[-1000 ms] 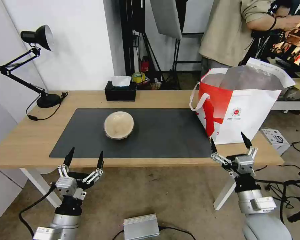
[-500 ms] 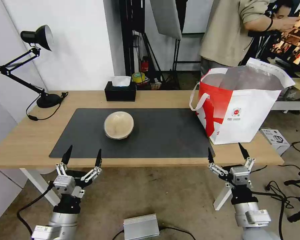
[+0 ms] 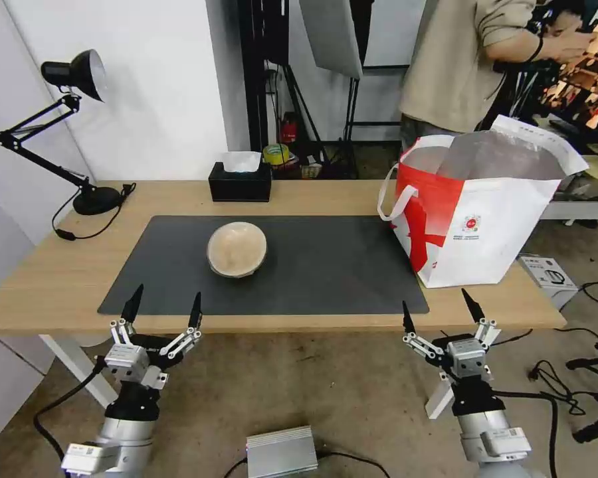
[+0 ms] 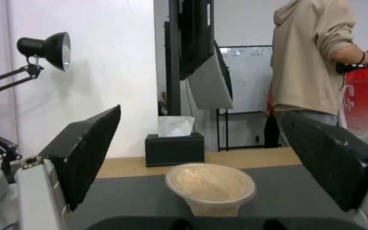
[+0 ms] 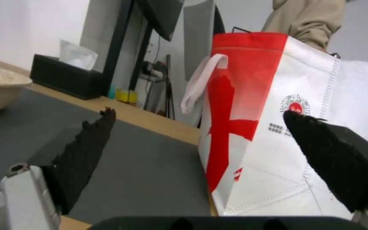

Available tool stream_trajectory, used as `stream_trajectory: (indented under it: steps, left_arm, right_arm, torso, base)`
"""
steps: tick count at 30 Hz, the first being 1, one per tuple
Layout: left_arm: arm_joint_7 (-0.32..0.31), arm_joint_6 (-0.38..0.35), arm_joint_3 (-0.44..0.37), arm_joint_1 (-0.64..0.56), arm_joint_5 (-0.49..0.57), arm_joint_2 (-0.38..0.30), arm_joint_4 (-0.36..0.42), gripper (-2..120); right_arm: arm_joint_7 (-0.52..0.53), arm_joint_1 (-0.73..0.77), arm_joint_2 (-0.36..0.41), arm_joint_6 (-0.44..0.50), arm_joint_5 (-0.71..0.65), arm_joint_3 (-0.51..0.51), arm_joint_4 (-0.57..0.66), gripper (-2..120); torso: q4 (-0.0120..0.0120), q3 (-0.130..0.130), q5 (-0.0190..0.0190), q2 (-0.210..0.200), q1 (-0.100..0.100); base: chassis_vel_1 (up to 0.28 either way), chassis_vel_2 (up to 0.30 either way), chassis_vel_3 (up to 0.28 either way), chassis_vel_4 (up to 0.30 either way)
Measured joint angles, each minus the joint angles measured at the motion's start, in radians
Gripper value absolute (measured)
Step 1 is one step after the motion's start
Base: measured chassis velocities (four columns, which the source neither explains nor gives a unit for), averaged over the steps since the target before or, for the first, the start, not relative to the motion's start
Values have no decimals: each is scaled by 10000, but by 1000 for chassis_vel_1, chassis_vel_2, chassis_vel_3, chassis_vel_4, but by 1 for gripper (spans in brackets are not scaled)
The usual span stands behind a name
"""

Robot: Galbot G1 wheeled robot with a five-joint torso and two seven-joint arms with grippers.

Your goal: Pick up the trash from the table and place it into the takeout bag.

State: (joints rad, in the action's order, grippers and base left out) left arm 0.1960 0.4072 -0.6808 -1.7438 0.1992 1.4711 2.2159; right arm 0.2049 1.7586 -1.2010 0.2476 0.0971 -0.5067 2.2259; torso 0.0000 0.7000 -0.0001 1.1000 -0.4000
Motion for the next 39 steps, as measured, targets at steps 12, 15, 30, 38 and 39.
stream_trajectory:
  steps: [12,15,30,38,39]
  left_arm:
    - [18,-45,22,-19,-19,-6,8,100]
    - [23,-63,25,-41,-49,-37,14,100]
    - [-655,-894,-12,422,-13,-2398,-372,100]
    - [-832,-1229,408,946,255,-3786,-782,100]
    - [-835,-1265,465,1044,287,-3942,-831,100]
  right_arm:
    - [-78,-41,-11,144,192,55,-135,100]
    - [-79,-43,-11,145,192,58,-138,100]
    - [-80,-50,-12,147,191,57,-147,100]
    - [-75,-50,-12,147,187,57,-147,100]
    - [-75,-49,-12,147,186,57,-147,100]
  torso:
    - [0,0,0,0,0]
    - [0,0,0,0,0]
    - [0,1,-2,0,0]
    - [0,1,-2,0,0]
    - [0,1,-1,0,0]
  base:
    - [0,0,0,0]
    - [0,0,0,0]
    - [0,0,0,0]
    - [0,0,0,0]
    - [0,0,0,0]
